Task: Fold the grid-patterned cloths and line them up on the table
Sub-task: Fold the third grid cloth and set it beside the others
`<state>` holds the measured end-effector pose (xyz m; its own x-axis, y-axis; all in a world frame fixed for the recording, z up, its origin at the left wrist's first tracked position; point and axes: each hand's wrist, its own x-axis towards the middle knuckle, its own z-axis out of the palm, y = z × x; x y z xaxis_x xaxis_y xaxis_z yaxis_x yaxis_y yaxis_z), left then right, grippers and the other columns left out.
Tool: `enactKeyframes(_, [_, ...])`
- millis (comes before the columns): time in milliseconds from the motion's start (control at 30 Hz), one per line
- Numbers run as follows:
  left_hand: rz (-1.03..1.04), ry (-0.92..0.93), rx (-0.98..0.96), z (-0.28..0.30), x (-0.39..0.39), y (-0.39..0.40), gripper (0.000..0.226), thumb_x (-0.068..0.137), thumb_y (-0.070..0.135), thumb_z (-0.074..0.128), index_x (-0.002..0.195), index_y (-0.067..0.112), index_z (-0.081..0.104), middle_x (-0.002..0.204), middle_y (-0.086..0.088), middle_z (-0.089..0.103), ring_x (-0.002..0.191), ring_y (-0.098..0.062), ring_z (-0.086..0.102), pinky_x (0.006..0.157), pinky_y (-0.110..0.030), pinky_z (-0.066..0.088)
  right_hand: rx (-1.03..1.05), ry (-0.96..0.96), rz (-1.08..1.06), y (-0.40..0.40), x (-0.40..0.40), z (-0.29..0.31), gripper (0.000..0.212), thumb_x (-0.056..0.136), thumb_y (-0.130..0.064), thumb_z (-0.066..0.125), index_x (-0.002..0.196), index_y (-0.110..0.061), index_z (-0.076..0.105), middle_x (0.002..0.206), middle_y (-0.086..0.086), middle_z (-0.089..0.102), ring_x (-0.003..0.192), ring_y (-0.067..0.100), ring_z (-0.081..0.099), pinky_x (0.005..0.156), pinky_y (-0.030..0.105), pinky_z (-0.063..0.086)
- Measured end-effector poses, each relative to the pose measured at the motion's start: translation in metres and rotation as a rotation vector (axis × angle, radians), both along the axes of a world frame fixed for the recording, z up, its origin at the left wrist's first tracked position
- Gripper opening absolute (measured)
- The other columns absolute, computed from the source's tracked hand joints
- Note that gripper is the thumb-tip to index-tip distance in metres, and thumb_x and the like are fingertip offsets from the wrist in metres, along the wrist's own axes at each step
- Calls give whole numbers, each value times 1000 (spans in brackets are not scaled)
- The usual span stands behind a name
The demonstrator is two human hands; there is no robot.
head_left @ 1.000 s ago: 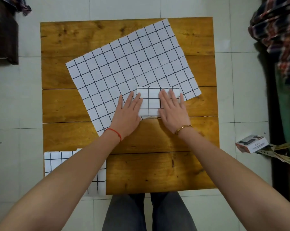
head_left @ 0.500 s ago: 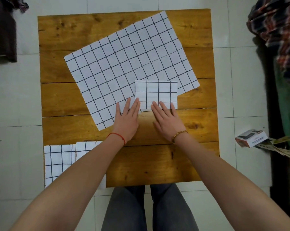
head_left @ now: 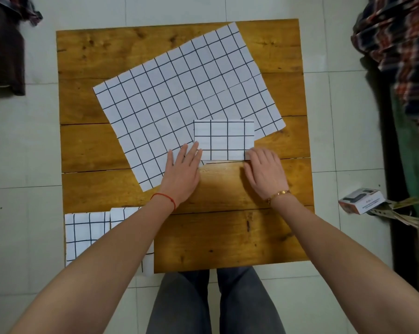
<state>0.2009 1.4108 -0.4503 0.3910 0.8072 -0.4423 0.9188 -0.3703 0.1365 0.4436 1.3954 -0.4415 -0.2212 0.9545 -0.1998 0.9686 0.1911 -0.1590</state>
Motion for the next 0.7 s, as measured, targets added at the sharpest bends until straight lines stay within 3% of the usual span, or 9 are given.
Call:
enactKeyframes(100, [251,-226,115,6,4,9,41,95,24,44,134,13,45,134,-9,47,120,-25,45,99,-40,42,118,60,-62,40,-12,5,23,95,-20,44,110,-10,56,108,8,59,101,25,53,90,37,42])
enactKeyframes(200, [552,-285,79,8,13,21,29,90,31,55,112,13,55,106,-4,53,97,-21,50,84,-37,46,103,76,-121,82,-23,4,20,94,-17,46,109,-11,57,107,7,58,100,25,49,87,35,38])
enactKeyframes(400, [901,-305,-63,0,31,36,30,87,38,63,100,12,58,101,-4,55,93,-22,54,82,-38,49,-40,54,-122,129,-30,-9,21,92,-16,49,111,-12,57,113,8,57,107,27,47,89,35,36])
enactKeyframes(700, [989,-289,-91,-2,39,44,16,86,26,65,95,13,65,99,-3,55,93,-22,57,80,-35,51,-117,41,-120,137,-32,-21,17,91,-13,52,108,-10,57,109,11,57,105,28,48,88,36,38])
